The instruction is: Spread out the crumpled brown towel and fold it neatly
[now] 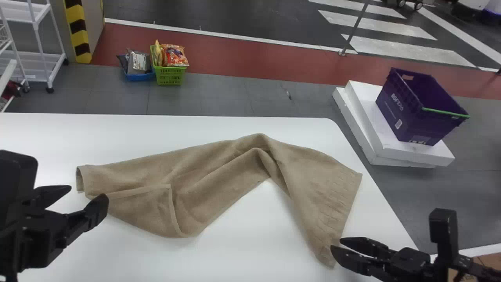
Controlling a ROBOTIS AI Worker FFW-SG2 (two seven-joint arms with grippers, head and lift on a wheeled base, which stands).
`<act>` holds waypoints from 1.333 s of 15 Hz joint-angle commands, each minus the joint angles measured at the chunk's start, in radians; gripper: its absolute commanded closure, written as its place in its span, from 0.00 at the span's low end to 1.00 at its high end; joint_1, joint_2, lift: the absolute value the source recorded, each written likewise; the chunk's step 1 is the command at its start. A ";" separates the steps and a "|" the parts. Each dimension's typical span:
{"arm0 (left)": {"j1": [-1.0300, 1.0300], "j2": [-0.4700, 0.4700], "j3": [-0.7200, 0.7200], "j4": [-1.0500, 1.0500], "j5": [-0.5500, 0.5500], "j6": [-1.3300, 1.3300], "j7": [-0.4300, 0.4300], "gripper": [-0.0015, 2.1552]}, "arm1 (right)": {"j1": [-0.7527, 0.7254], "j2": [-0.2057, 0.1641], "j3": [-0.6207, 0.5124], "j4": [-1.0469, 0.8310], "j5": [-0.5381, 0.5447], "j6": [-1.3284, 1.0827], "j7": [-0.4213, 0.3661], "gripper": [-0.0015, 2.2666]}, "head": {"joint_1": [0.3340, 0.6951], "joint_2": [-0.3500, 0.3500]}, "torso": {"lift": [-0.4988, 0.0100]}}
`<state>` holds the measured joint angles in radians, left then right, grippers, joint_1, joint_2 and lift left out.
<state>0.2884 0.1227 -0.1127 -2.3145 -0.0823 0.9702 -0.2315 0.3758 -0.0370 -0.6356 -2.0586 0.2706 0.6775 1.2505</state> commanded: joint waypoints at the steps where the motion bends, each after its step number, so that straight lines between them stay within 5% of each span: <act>1: -0.001 0.000 0.002 0.001 -0.002 -0.001 0.000 0.23 | 0.000 0.000 0.025 0.023 0.015 -0.006 -0.019 0.08 | 1.00 0.08 | 0.73; 4: -0.001 0.002 0.007 0.001 -0.002 -0.001 -0.002 0.23 | -0.008 -0.003 0.057 0.051 0.027 -0.022 -0.034 0.11 | 1.00 0.09 | 0.73; 10: 0.005 0.002 0.015 0.000 -0.004 -0.001 -0.003 0.23 | -0.014 -0.003 0.068 0.046 0.033 -0.015 -0.031 0.59 | 1.00 0.13 | 0.73; 14: 0.006 0.002 0.010 -0.003 -0.004 -0.001 -0.003 0.23 | -0.015 -0.008 0.056 0.043 0.028 -0.012 -0.028 0.68 | 1.00 0.13 | 0.73; 18: 0.006 0.000 0.008 -0.005 -0.005 -0.001 -0.002 0.23 | -0.023 -0.011 0.014 0.037 -0.001 -0.012 -0.006 0.68 | 1.00 0.11 | 0.73; 19: 0.006 0.000 0.010 -0.010 -0.008 -0.001 -0.002 0.23 | -0.020 -0.003 0.011 0.021 -0.014 -0.022 -0.006 0.56 | 1.00 0.10 | 0.73; 20: 0.006 0.000 0.007 -0.010 -0.013 -0.001 -0.002 0.23 | -0.008 -0.001 0.010 0.008 -0.036 -0.028 -0.009 0.25 | 1.00 0.10 | 0.73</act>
<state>0.2945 0.1234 -0.1045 -2.3216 -0.0903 0.9688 -0.2330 0.3572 -0.0437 -0.6215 -2.0328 0.2598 0.6588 1.2423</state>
